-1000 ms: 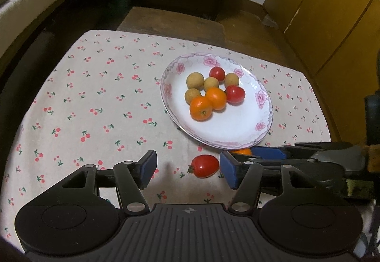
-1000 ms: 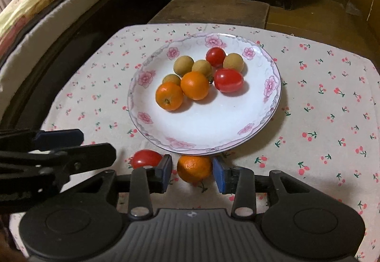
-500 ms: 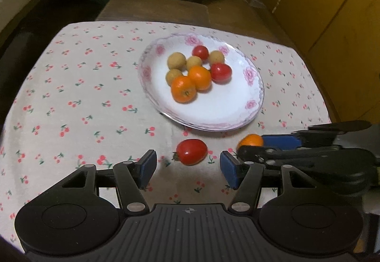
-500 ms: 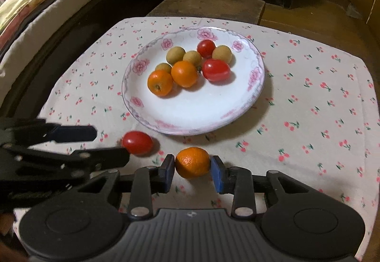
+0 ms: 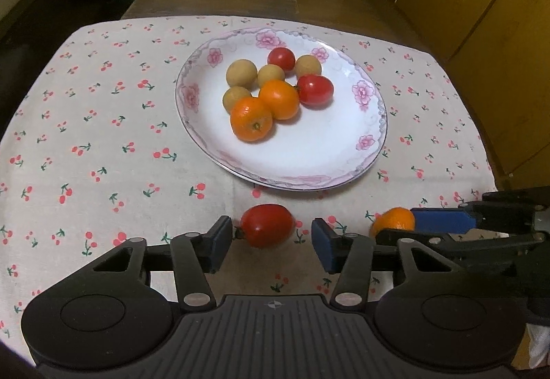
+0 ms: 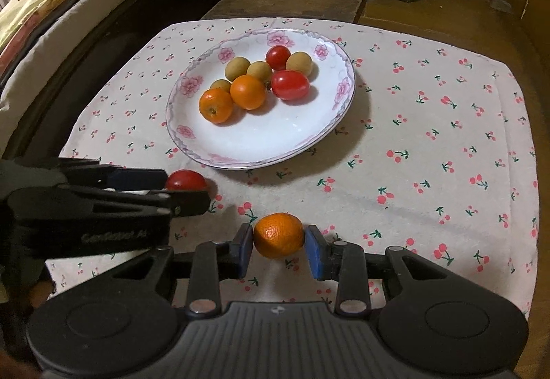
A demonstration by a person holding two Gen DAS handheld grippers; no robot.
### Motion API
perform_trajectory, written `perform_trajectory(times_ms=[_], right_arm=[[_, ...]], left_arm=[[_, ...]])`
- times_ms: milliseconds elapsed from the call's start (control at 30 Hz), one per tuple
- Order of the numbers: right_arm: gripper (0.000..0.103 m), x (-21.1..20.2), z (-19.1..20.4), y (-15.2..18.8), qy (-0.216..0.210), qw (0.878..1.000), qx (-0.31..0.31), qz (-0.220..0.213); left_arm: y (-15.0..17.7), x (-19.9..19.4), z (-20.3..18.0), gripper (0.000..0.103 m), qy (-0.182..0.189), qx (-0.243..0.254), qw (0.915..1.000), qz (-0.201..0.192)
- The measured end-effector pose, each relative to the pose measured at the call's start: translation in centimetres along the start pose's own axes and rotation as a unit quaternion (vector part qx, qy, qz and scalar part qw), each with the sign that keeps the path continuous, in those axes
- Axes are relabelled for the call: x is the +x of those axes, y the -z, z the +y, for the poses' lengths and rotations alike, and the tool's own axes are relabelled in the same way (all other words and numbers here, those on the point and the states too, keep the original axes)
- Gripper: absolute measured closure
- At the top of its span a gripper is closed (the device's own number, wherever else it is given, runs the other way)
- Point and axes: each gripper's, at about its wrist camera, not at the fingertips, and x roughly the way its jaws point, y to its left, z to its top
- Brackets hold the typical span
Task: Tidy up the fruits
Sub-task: 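Close the right gripper on the mandarin while the left gripper grasps the red tomato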
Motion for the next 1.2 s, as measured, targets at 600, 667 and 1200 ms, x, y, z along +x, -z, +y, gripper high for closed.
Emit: perform_trajectory(times_ms=[600, 667, 1200], right_arm=[[0.069, 0.4, -0.6, 0.3, -0.001, 1.000, 0.011, 0.011], [0.069, 0.2, -0.7, 0.5, 0.000, 1.000, 0.011, 0.011], [0.069, -0.9, -1.9, 0.8, -0.017, 1.000, 0.023, -0.004]], left_arm=[[1.7, -0.6, -1.3, 0.064, 0.009, 0.023, 0.9994, 0.023], [1.8, -1.4, -1.0, 0.060, 0.011, 0.019, 0.9997, 0.014], [-0.4, 0.4, -2.7, 0.037, -0.015, -0.016, 0.9996, -0.017]])
